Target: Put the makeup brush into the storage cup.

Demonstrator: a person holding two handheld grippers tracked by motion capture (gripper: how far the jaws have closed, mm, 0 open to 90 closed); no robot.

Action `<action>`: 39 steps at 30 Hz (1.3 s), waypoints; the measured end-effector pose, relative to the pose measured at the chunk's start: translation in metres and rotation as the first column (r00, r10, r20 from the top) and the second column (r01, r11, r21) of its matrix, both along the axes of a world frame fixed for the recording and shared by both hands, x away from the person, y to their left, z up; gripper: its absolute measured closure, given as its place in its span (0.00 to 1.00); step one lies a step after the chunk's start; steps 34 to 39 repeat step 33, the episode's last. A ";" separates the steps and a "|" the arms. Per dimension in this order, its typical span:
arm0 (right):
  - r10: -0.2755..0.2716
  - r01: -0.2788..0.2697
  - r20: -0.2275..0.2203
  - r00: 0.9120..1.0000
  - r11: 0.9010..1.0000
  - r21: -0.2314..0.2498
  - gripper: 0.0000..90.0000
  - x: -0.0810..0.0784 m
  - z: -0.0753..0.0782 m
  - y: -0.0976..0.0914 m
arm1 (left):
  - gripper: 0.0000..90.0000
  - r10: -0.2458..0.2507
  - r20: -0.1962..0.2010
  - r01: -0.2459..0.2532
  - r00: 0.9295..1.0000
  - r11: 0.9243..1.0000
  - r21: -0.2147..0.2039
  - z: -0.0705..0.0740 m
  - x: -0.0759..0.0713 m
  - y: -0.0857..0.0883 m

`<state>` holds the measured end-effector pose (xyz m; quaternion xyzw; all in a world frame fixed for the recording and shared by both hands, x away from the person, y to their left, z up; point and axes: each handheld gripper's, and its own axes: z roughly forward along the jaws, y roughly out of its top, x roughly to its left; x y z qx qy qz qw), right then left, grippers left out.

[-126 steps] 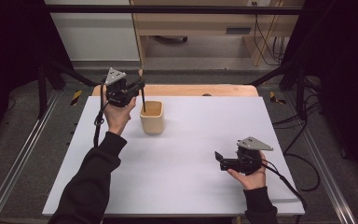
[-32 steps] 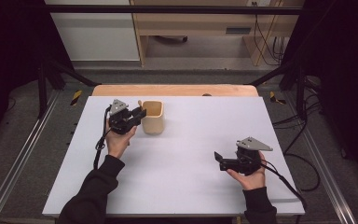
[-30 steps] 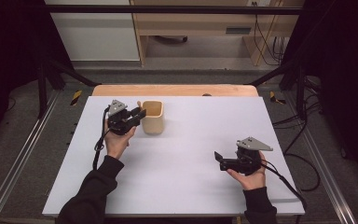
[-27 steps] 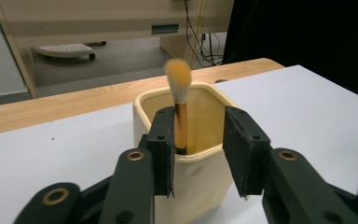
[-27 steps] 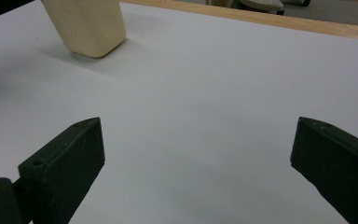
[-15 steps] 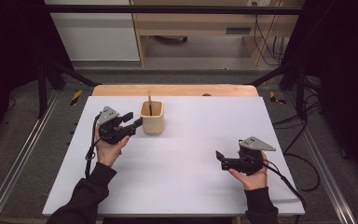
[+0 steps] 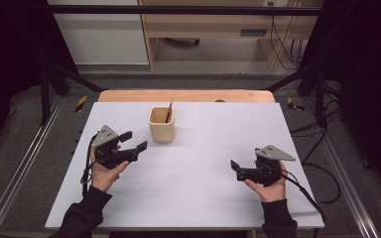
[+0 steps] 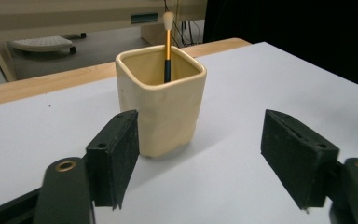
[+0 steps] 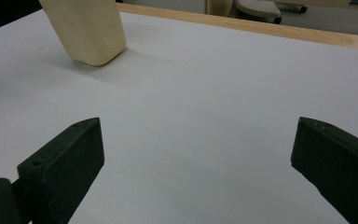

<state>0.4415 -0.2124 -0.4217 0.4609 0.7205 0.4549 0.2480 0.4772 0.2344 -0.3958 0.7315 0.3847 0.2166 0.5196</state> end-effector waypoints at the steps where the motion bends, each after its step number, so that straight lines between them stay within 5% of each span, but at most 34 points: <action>1: 0.001 -0.001 0.000 1.000 1.000 -0.002 0.04 0.000 0.000 0.000 | 0.27 -0.002 -0.007 0.002 1.000 1.000 0.013 0.000 -0.002 0.001; 19: 0.033 -0.033 0.009 0.999 0.999 -0.004 0.03 -0.003 0.003 -0.003 | 0.13 0.078 -0.039 -0.077 0.996 0.997 0.014 -0.026 -0.031 0.037; 39: 0.049 -0.049 0.008 0.999 0.999 -0.009 0.04 -0.006 0.001 -0.004 | 0.11 0.123 -0.068 -0.121 0.990 0.992 0.035 -0.037 -0.038 0.052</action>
